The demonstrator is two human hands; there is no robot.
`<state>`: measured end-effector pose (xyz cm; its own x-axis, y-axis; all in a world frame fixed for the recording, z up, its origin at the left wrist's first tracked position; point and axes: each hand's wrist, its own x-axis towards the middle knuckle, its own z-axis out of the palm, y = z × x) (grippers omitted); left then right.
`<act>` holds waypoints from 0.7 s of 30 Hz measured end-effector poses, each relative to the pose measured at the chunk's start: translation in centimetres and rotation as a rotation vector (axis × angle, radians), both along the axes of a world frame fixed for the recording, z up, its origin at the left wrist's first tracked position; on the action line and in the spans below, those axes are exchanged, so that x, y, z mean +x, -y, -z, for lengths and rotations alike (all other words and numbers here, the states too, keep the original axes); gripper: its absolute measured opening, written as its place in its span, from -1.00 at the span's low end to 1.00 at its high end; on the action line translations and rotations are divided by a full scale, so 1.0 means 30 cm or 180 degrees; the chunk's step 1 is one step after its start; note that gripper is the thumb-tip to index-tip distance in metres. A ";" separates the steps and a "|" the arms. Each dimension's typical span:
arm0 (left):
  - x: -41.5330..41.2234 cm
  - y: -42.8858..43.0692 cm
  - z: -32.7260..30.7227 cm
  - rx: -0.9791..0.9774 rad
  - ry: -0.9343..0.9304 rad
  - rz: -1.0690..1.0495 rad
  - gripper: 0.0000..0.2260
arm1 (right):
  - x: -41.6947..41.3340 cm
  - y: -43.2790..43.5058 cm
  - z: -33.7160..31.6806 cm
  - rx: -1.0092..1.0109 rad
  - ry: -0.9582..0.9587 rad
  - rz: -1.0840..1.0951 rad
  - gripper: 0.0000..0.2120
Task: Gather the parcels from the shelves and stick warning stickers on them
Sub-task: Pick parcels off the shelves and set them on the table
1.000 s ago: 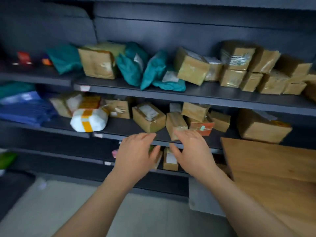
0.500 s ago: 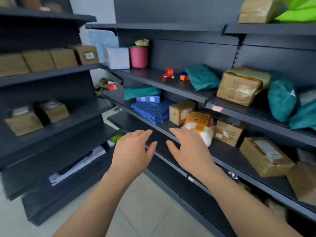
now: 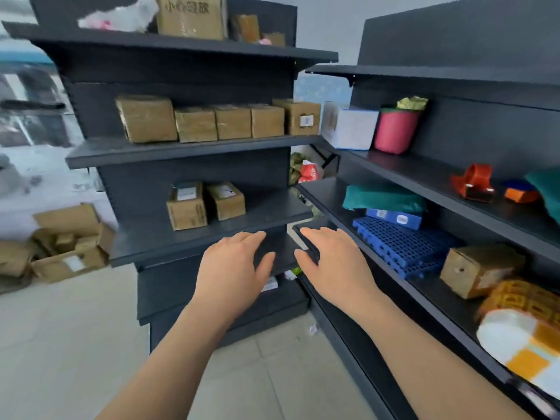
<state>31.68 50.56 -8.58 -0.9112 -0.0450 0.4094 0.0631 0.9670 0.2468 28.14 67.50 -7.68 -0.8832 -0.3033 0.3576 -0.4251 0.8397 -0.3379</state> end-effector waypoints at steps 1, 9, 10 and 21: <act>-0.032 0.037 0.000 -0.0014 -0.0001 -0.0083 -0.58 | -0.049 0.039 0.001 -0.0003 -0.0008 -0.0072 -0.56; -0.336 0.318 -0.045 0.0016 -0.0116 -0.0786 -0.60 | -0.462 0.344 -0.044 -0.0050 -0.0031 -0.0661 -0.56; -0.376 0.353 -0.055 0.0030 -0.0130 -0.0865 -0.61 | -0.520 0.386 -0.052 -0.0044 -0.0057 -0.0744 -0.56; -0.751 0.812 -0.147 0.0175 -0.0294 -0.1468 -0.58 | -0.993 0.867 -0.158 -0.0197 -0.0024 -0.1267 -0.53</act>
